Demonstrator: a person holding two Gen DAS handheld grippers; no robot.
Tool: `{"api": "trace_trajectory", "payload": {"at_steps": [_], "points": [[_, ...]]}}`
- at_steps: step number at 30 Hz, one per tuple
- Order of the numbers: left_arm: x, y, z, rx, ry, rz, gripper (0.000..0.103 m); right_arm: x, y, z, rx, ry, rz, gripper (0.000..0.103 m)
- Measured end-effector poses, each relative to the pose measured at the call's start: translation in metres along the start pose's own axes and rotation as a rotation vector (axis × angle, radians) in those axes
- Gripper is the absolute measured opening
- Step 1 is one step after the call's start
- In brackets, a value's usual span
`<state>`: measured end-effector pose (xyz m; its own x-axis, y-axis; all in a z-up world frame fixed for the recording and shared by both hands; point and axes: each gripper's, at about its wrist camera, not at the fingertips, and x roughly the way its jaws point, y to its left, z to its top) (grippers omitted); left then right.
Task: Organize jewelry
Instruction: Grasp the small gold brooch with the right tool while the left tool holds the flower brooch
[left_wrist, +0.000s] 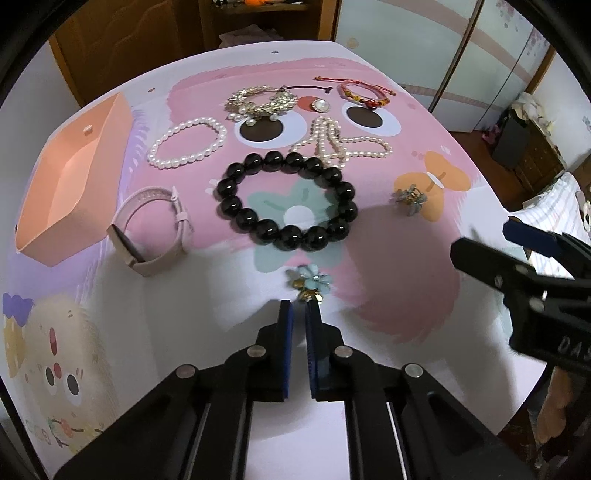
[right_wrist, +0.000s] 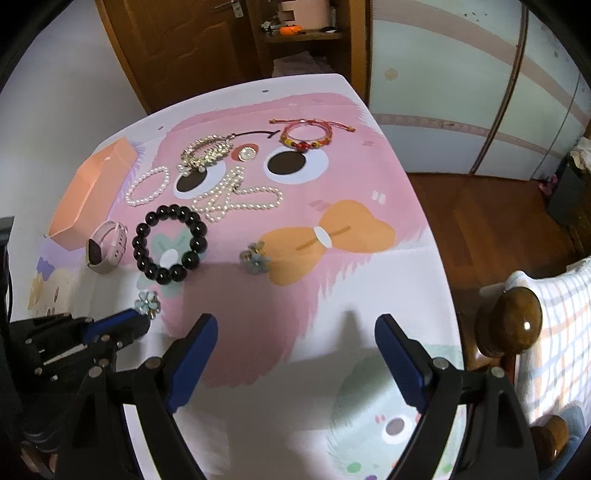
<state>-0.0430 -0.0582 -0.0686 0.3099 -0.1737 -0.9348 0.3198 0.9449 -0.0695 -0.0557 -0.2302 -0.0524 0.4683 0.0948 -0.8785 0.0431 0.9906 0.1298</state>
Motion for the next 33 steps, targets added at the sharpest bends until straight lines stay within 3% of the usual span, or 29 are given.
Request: {"api": "trace_trajectory", "payload": {"at_steps": [19,27,33], "points": [[-0.001,0.004,0.004,-0.003,-0.033,0.067,0.005,0.024,0.003,0.005,-0.017,-0.034,0.058,0.069],[0.003,0.004,0.007,0.004,-0.019,0.064,0.005,0.027,0.007,0.007,-0.045,-0.041,0.035,0.068],[0.004,-0.004,0.008,0.044,-0.018,0.069,0.02,0.029,0.008,0.009,-0.047,-0.038,0.036,0.068]]}}
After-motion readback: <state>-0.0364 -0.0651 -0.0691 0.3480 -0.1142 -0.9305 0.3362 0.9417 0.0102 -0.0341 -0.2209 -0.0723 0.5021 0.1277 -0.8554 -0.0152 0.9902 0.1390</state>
